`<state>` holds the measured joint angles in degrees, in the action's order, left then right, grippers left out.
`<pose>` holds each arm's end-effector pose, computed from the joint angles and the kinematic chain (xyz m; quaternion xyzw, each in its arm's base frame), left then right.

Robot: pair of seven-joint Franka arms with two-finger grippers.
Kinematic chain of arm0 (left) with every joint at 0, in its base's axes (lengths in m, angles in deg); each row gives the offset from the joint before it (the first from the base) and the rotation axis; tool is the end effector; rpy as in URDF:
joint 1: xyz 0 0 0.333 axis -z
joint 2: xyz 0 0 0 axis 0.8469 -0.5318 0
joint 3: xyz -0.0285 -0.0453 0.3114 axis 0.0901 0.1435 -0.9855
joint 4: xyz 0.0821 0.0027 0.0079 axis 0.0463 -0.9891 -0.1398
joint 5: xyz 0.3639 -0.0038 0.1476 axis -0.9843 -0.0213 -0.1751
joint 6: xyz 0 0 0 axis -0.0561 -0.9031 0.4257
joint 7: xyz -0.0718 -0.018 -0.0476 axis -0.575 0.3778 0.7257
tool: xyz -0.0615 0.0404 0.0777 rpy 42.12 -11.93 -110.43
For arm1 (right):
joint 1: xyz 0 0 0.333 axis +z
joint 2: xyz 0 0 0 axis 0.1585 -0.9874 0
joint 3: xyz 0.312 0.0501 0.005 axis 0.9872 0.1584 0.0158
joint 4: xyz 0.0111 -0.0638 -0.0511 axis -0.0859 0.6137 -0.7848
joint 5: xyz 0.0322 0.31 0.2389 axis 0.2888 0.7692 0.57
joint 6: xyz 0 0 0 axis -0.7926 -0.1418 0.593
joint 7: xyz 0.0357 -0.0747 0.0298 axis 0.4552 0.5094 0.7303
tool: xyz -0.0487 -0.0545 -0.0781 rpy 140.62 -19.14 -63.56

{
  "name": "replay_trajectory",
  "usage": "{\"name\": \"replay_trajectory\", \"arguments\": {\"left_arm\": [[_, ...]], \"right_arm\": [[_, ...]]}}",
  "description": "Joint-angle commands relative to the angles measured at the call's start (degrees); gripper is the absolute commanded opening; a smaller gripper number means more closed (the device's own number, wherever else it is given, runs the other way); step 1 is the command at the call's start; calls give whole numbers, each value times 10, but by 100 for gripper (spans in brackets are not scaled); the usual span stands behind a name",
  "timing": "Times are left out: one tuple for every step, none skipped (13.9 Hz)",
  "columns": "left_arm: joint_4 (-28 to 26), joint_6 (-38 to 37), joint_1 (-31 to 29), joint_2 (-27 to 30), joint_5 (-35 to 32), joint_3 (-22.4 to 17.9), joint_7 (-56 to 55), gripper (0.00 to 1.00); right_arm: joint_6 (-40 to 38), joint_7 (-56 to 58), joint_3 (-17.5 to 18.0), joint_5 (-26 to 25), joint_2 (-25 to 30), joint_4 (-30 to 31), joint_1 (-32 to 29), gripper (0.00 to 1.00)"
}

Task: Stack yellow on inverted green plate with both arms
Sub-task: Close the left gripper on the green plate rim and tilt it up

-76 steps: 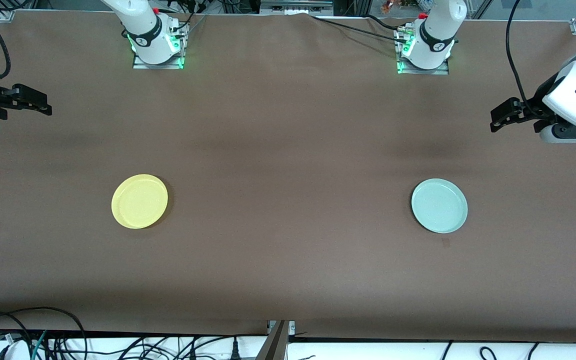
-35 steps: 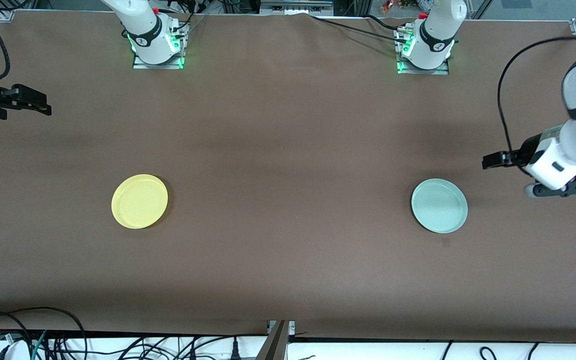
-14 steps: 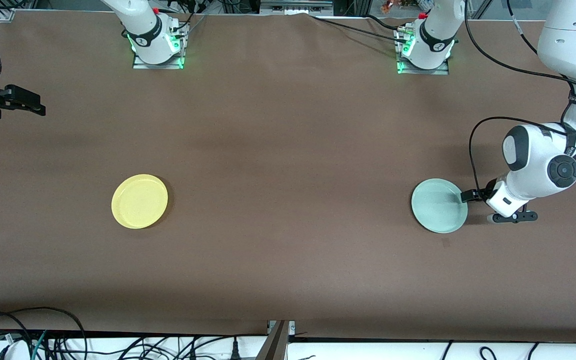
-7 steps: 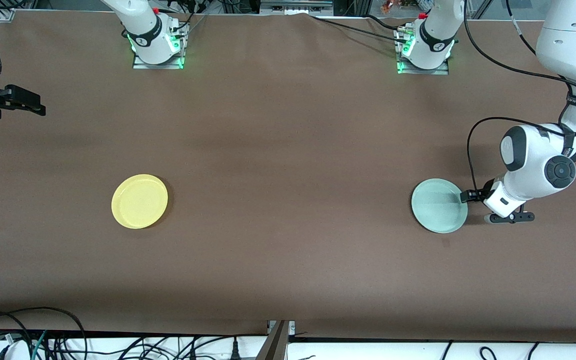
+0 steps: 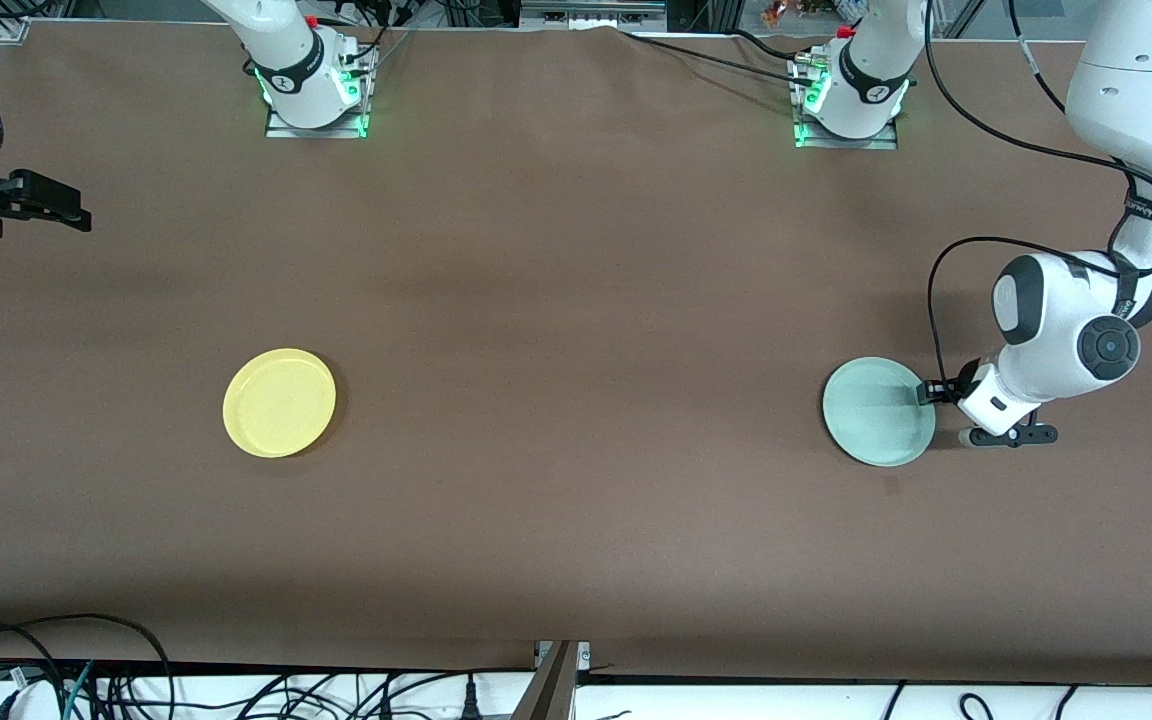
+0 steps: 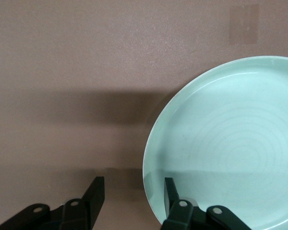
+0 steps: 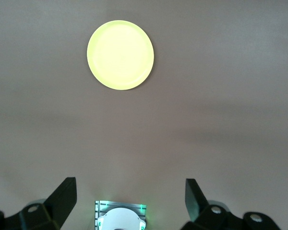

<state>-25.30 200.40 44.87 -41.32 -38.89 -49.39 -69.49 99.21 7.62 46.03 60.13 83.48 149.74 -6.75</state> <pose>0.6076 0.0753 0.1918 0.9980 0.0342 -0.0526 0.0024 0.5623 -0.0316 0.6012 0.9945 0.0459 -0.0942 0.0028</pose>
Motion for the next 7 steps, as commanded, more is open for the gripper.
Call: {"name": "replay_trajectory", "arguments": {"left_arm": [[10,2,1,-8,-2,1,0,55],[10,2,1,-8,-2,1,1,52],[10,2,1,-8,-2,1,1,49],[10,2,1,-8,-2,1,1,46],[10,2,1,-10,-2,1,1,45],[10,2,1,-10,-2,1,1,45],[10,2,1,-11,-2,1,1,45]], "right_arm": [[3,-6,4,-3,3,4,-4,100],[3,-6,4,-3,3,5,-4,100],[3,-6,4,-3,3,5,-4,100],[3,-6,4,-3,3,5,-4,100],[3,-6,4,-3,3,5,-4,100],[3,-6,4,-3,3,4,-4,100],[3,-6,4,-3,3,5,-4,100]]}}
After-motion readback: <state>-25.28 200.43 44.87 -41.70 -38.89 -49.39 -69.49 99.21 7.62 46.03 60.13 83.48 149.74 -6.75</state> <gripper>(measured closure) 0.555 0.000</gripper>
